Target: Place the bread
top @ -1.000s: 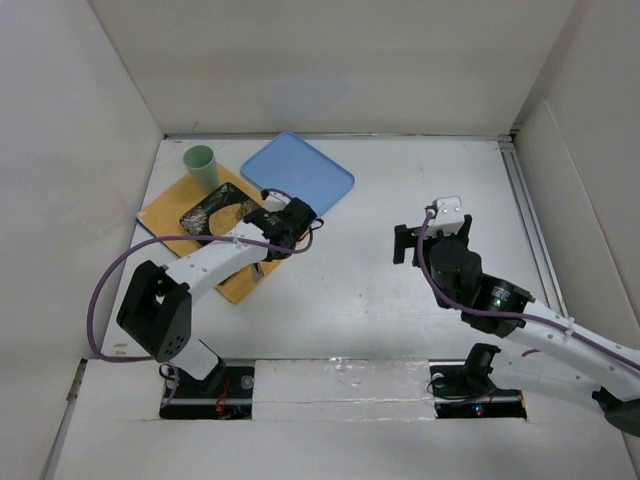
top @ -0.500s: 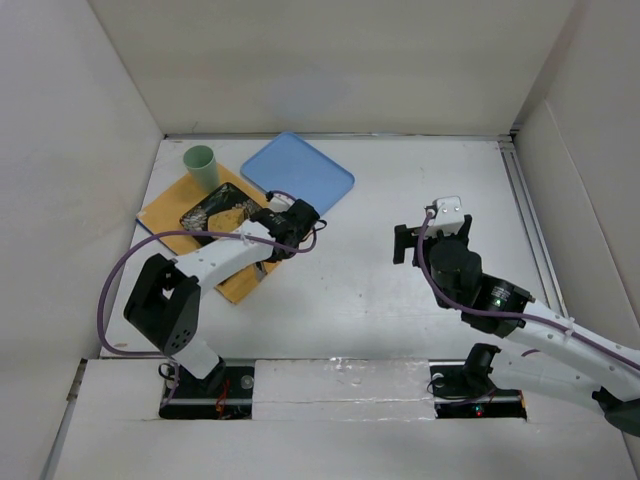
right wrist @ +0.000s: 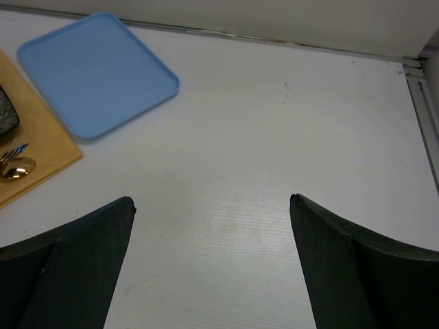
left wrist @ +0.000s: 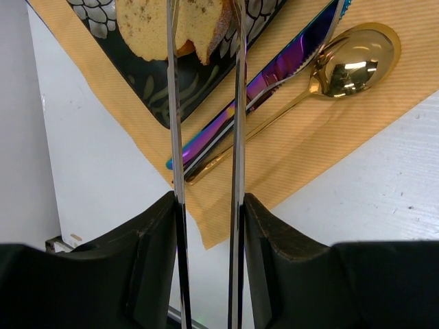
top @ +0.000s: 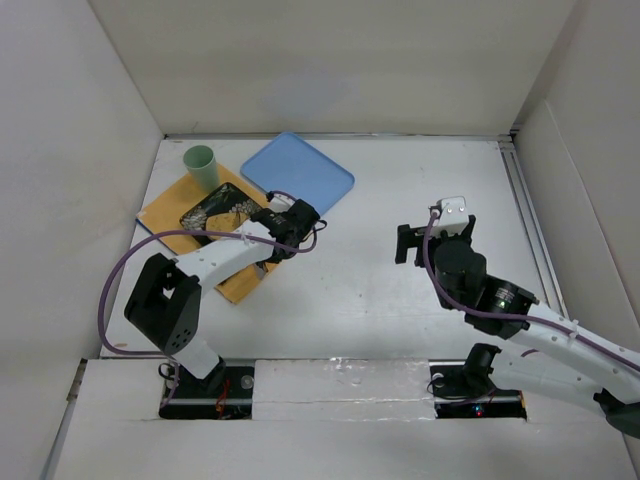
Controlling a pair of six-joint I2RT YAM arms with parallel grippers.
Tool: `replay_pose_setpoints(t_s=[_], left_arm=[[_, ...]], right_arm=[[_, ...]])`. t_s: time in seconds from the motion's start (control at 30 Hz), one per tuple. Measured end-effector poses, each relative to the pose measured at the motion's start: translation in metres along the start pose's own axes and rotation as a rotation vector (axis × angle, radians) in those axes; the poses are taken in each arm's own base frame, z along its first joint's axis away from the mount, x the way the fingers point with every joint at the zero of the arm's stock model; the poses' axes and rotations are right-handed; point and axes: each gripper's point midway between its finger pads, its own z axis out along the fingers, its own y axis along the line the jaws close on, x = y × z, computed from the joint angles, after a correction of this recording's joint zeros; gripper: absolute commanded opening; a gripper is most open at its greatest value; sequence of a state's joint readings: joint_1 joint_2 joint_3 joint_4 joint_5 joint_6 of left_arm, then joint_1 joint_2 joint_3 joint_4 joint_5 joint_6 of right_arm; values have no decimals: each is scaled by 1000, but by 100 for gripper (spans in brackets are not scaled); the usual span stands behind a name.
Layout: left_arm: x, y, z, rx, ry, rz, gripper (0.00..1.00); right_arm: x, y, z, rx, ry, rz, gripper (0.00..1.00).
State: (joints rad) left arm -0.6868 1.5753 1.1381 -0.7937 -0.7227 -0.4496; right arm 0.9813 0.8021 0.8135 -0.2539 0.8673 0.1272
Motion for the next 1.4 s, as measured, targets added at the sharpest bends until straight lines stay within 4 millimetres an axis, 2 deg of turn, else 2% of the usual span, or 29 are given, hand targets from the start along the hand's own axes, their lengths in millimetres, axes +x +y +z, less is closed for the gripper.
replay_pose_setpoints(t_s=[0.3,0.7,0.77,0.97,1.07,1.17,1.4], left_arm=[[-7,1,-6,15,-24,-6,35],[-42,2,-55,160,-166,-57,35],[-47,-9,-71,231,-214,-35,36],[-51,-83,-138,560,-367,100,37],[-53,-110,-158,694,-408,133,38],[-52,-123,-157,748,-426,140,40],[-29,-136,-121,781,-377,179,41]], right_arm=[[-1,-1,-1,0,-2,3,100],[-1,-1,-1,0,-2,3,100],[-1,-1,-1,0,-3,4,100],[-2,-4,-1,7,-7,9,100],[-3,-6,-1,17,-8,12,100],[-3,-11,-3,33,-8,26,100],[-15,-30,-17,53,-60,116,100]])
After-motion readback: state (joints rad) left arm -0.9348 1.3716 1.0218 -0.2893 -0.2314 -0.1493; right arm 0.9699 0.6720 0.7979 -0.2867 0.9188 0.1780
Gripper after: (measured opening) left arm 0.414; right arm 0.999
